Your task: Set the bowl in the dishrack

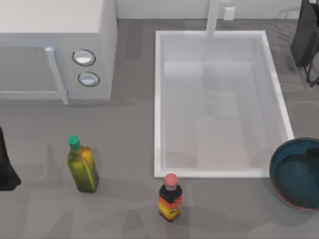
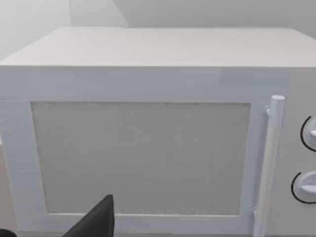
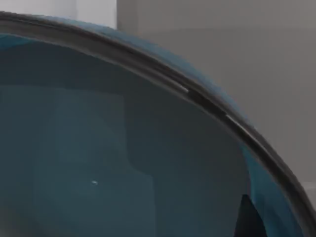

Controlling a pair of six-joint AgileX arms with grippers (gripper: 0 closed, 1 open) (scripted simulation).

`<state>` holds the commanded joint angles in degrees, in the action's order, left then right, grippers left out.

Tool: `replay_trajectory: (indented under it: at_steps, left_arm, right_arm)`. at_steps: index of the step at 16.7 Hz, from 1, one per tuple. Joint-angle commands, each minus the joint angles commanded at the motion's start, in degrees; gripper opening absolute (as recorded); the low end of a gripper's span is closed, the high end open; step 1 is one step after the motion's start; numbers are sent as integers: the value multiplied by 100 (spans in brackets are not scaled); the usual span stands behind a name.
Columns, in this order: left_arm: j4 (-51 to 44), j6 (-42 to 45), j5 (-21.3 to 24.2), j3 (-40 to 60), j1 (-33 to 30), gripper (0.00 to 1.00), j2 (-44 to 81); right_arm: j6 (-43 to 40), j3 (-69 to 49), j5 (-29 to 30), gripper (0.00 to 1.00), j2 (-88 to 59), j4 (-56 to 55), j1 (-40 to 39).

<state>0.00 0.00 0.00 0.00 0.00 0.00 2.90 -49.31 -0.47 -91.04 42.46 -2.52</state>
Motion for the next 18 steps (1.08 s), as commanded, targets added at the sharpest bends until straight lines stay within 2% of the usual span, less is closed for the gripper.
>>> replay_trajectory:
  at_steps: [10, 13, 18]
  left_arm:
    - [0, 0, 0, 0, 0, 100, 0]
    - [0, 0, 0, 0, 0, 100, 0]
    - [0, 0, 0, 0, 0, 100, 0]
  right_arm:
    - [-45, -3120, -6, 0, 440, 3749, 55]
    - [-56, -3637, -8, 0, 619, 4270, 67]
    - [-50, -3676, -11, 0, 626, 4310, 44]
